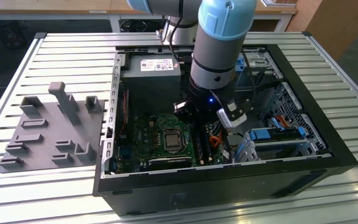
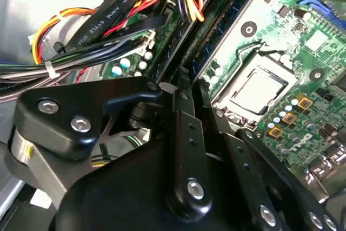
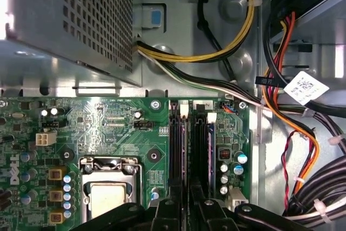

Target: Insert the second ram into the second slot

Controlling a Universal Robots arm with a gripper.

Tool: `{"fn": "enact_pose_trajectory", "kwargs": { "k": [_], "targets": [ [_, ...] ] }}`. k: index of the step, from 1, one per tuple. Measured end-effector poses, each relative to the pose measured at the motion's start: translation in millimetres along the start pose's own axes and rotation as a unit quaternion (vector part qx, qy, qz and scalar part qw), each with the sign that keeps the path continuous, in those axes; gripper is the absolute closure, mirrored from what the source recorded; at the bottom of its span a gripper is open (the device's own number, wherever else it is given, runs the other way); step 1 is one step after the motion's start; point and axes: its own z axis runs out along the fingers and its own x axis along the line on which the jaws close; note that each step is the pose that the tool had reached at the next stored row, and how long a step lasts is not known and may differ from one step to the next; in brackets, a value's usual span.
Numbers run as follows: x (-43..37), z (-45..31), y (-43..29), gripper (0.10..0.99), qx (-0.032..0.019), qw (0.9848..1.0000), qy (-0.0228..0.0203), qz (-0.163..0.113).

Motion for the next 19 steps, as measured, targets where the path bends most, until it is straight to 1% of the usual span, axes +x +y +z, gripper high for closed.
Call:
{"fn": "enact_pose_trajectory", "kwargs": {
  "k": [2, 3, 5, 6, 7, 8, 9, 10, 13, 19],
  "targets": [
    [0.0, -2.6, 0.0, 0.875, 0.0000, 1.0000, 0.0000, 0.000],
    [0.2, -8.9, 0.0, 0.875, 0.0000, 1.0000, 0.0000, 0.000],
    [0.3, -12.4, 0.0, 0.875, 0.0000, 1.0000, 0.0000, 0.000],
    [0.3, -12.9, 0.0, 0.890, 0.0000, 1.0000, 0.0000, 0.000],
    [0.2, -12.8, 0.1, 0.890, -0.0001, 1.0000, 0.0000, 0.000],
    [0.3, -12.9, 0.0, 0.953, -0.0001, 1.0000, 0.0000, 0.000],
    [0.2, -12.9, 0.0, 0.953, -0.0001, 1.0000, 0.0000, 0.000],
    [0.2, -12.9, 0.0, 0.980, -0.0001, 1.0000, 0.0000, 0.000],
    [0.3, -12.0, -0.3, 0.980, 0.0000, 1.0000, 0.0000, 0.000],
    [0.2, -5.5, -0.7, 0.980, 0.0004, 1.0000, 0.0001, 0.000]
  ]
}}
